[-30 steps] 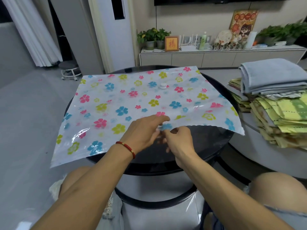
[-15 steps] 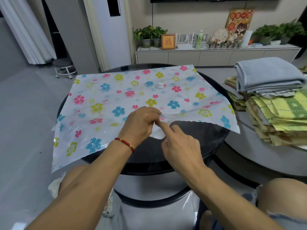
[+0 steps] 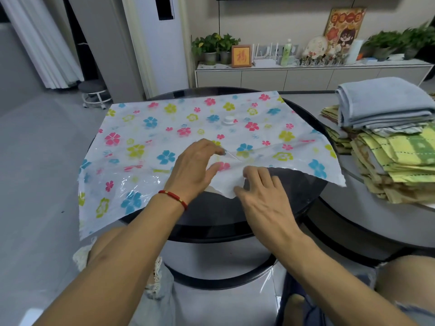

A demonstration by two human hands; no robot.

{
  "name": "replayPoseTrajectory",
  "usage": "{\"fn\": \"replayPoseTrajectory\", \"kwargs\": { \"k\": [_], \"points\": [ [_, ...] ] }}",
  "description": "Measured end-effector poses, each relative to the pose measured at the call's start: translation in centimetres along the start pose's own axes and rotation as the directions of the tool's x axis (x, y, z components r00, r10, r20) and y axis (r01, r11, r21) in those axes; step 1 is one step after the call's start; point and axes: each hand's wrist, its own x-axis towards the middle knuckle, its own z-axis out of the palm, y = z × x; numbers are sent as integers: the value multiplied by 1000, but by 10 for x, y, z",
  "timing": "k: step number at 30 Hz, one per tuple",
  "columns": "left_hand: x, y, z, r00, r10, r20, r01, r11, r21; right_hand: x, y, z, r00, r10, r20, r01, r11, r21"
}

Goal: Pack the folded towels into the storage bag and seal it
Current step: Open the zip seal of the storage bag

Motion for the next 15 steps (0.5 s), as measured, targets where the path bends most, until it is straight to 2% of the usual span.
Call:
{"fn": "replayPoseTrajectory", "kwargs": {
  "k": [2,5,9,12,15],
  "points": [
    [-2,-3,-3,998,6,56,-6,1000,3,7,13,-2,989,-137,-50,137,991,-10],
    [-3,-6,-7,991,34,131,-46,995,89,16,32,0,977,-195,-90,196,981,2],
    [10,6,-1,930,178,322,-284,903,323,18,29,11,957,-211,-199,230,970,76],
    [27,13,2,902,254,348,-389,826,408,14,21,13,970,-45,-237,77,989,127],
    [40,7,-6,923,238,302,-359,814,457,8,19,12,969,117,-218,-93,989,118]
  ]
}}
